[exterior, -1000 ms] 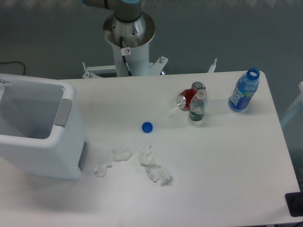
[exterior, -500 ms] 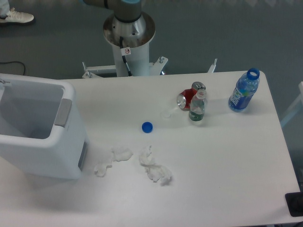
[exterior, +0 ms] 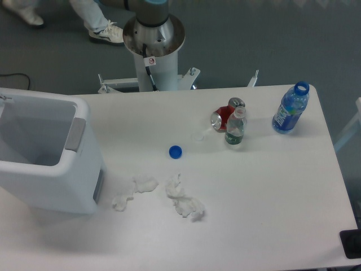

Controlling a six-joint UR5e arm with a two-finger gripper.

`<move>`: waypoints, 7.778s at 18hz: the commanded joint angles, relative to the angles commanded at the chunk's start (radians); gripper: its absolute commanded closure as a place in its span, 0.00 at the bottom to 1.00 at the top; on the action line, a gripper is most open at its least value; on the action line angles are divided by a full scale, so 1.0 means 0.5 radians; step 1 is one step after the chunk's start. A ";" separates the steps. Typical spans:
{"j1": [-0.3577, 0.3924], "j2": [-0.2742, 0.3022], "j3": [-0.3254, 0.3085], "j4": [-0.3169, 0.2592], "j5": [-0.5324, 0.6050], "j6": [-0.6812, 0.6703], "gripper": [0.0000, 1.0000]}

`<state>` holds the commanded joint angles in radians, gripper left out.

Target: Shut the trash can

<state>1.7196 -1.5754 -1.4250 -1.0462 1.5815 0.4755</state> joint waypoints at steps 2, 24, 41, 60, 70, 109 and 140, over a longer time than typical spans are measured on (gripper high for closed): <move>0.006 0.000 -0.015 0.000 0.009 0.000 1.00; 0.258 0.037 -0.163 0.000 0.086 0.003 1.00; 0.420 -0.058 -0.288 0.009 0.068 0.009 1.00; 0.448 -0.147 -0.288 0.018 0.068 0.012 1.00; 0.448 -0.163 -0.288 0.018 0.064 0.012 1.00; 1.089 -0.236 -0.203 0.025 -0.224 0.189 0.00; 1.700 -0.948 0.135 -0.374 0.034 1.801 0.00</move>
<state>2.5694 -2.0494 -1.3576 -1.2333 1.5984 1.3760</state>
